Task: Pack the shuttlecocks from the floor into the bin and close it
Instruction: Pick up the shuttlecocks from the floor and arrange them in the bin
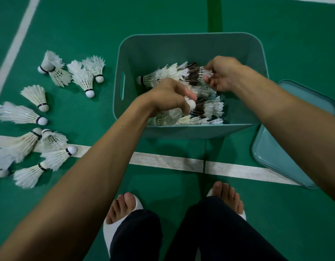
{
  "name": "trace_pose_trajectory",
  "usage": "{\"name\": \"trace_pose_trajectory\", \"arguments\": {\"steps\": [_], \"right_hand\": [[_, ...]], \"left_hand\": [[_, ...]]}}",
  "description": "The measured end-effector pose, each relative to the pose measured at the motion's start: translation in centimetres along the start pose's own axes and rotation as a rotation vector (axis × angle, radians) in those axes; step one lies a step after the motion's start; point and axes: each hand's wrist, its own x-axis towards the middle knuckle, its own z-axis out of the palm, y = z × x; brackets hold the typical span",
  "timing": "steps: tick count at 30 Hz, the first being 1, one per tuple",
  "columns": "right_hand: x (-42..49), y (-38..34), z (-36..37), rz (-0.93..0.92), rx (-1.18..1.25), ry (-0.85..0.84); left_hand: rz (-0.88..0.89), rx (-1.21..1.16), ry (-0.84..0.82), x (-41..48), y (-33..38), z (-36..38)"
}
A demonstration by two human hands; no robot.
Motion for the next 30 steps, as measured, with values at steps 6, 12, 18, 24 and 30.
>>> {"name": "trace_pose_trajectory", "arguments": {"steps": [6,12,18,24,30], "right_hand": [[-1.1,0.3,-1.2,-0.139,0.042,0.147],[-5.6,1.2,-3.9,-0.230,-0.256,0.109],[-8.2,2.8,-3.1,-0.136,0.033,-0.019],[-7.3,2.0,-3.9,-0.522,-0.115,0.408],[-6.6,1.6,-3.8,-0.647,-0.779,0.713]], "left_hand": [[0.031,-0.128,0.171,0.4,0.3,0.3],[0.113,-0.567,0.390,0.0,2.1,0.3],[0.099,-0.651,0.540,0.7,3.2,1.5],[0.050,-0.460,0.424,0.5,2.8,2.2],[0.140,0.050,0.668,-0.1,1.2,1.2]]}}
